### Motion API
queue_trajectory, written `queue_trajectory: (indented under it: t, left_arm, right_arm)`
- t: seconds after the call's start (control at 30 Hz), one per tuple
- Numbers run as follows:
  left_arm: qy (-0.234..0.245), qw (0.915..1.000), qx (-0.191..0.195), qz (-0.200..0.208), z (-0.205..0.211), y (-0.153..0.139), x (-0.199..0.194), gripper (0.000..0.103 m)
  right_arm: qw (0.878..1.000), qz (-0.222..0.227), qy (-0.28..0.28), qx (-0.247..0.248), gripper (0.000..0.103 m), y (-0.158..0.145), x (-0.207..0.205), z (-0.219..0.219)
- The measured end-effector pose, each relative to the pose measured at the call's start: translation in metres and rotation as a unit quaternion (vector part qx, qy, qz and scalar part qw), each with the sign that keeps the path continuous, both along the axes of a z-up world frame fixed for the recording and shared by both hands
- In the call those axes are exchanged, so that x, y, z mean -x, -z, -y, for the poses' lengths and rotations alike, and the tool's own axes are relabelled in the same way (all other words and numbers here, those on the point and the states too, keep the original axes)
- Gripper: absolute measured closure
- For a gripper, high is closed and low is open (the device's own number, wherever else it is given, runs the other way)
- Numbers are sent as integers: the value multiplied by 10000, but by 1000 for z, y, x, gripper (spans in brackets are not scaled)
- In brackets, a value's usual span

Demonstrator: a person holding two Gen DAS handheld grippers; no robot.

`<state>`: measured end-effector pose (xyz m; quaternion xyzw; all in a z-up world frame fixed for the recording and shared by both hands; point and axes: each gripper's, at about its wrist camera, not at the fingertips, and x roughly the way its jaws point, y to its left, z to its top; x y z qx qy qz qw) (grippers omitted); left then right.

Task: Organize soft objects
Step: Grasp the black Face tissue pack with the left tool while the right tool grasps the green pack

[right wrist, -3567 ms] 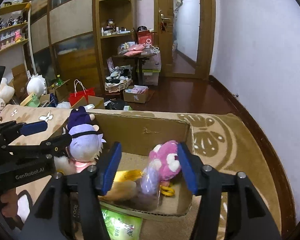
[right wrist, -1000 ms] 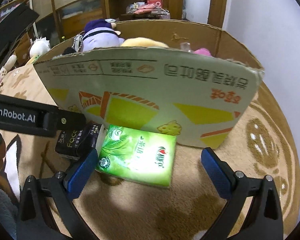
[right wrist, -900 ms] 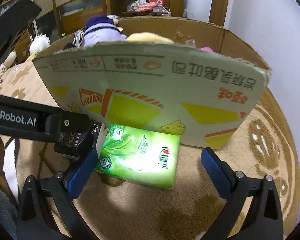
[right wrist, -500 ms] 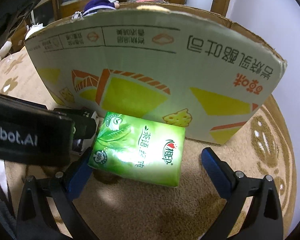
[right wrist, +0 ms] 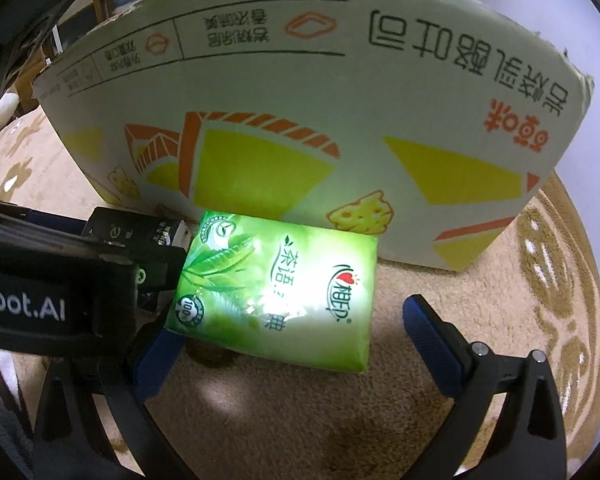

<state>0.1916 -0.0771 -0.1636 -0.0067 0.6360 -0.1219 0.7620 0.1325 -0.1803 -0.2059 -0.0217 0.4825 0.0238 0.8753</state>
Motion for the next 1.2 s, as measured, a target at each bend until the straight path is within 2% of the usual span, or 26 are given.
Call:
queue_trajectory:
  t: [0.3,0.5,0.8,0.87,1.0,1.2]
  left_arm:
    - [-32,10000,11,-29,-5,10,6,11]
    - [-3,10000,-21,-28,-3,11,6,12]
    - [24,9996,-275,51,0,13,22,32]
    - [19,9996,-261,54,-1,12,26,37]
    - [-36,9998,-173,55,-4,10,33,38]
    - [-210,9994,-129,222,-15,-1,45,38]
  right_arm:
    - [9999,15,54,-83,0,11,-1,7]
    - [9997,-218,51,-18,0,16,-10,14]
    - [9998,-76,45,166,0,5,-9,0]
    - [9998,-21,-21,190,4,3,-6,-3]
    - [9995,107,-140,260,21,-1,5,-13]
    - [9993,171,-74,330,22,-8,18,-15]
